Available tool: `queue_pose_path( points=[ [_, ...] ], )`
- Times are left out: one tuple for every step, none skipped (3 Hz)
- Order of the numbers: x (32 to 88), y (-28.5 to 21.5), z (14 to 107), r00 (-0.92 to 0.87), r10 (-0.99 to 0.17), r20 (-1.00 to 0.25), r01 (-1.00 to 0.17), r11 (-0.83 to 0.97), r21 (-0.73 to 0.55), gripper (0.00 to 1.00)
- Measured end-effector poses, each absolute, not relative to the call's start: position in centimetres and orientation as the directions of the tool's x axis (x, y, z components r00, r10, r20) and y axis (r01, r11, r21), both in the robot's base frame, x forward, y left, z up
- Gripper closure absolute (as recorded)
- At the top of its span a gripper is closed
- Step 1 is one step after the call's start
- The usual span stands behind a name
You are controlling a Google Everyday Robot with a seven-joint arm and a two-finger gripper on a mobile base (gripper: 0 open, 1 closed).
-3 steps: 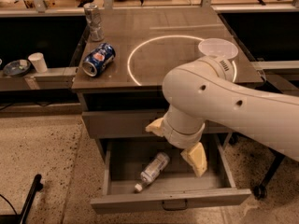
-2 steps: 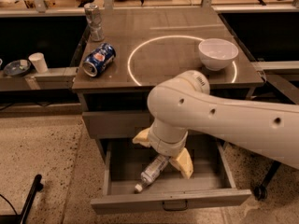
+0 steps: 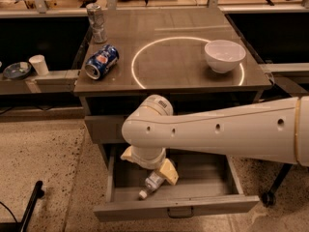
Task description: Pick blue plastic bottle from middle drawer and place on counter
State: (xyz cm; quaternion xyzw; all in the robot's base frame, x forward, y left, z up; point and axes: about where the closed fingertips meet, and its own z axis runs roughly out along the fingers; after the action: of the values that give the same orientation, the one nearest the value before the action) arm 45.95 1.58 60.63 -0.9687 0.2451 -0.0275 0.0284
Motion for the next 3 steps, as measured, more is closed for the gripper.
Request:
queue_pose_path(
  points=[
    [45.9,1.6,60.6,0.878,-0.476,0.039,-0.473,-0.878,-0.068,0.00],
    [46.4,1.6,60.0,0.881,-0.471,0.042,-0.470,-0.882,-0.044,0.00],
    [47.3,0.8,58.8,0.876,-0.479,0.063,-0.480,-0.877,0.001,0.00]
  ],
)
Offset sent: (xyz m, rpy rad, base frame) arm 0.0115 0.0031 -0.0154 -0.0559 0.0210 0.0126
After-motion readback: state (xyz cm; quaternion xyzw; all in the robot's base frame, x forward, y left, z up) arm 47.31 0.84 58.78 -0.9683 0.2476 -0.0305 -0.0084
